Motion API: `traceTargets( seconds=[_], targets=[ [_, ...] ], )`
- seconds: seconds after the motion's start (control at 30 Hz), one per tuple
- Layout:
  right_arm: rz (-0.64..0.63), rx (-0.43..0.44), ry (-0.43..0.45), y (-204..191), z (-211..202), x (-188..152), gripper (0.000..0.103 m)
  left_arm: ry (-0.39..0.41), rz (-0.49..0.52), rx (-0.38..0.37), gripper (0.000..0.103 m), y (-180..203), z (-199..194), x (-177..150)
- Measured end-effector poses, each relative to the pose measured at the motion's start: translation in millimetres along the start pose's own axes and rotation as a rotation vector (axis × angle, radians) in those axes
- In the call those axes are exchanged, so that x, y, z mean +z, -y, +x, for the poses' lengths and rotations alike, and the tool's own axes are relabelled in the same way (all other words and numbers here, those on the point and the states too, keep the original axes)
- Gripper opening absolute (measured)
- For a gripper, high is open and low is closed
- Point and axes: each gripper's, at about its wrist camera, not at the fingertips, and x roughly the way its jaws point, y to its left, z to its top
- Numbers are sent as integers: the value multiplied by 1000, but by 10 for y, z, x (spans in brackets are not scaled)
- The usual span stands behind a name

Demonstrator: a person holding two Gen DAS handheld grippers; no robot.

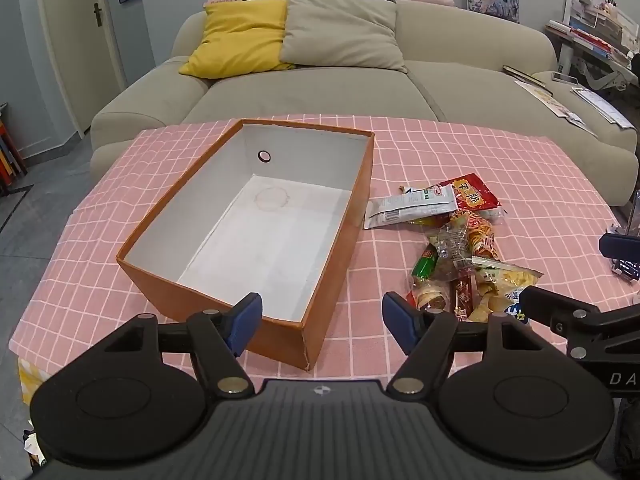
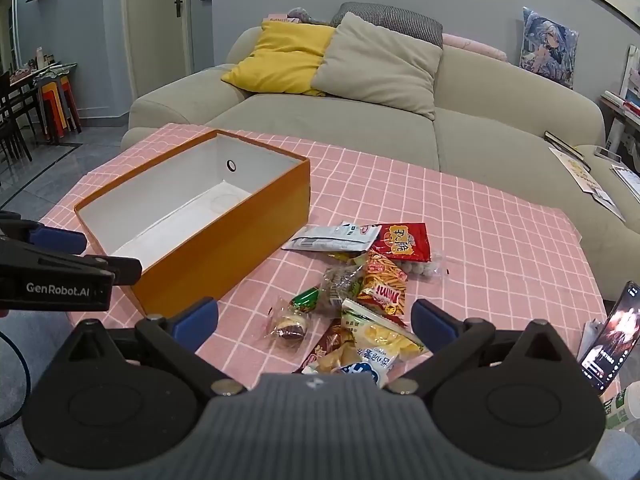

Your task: Organize snacks

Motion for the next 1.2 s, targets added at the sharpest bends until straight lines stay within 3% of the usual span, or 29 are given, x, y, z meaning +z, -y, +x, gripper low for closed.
traceTargets(
  seconds=[1.2],
  targets=[
    [25, 8, -26, 33, 15, 6, 99, -10, 7, -20, 79, 37, -18, 7]
  ],
)
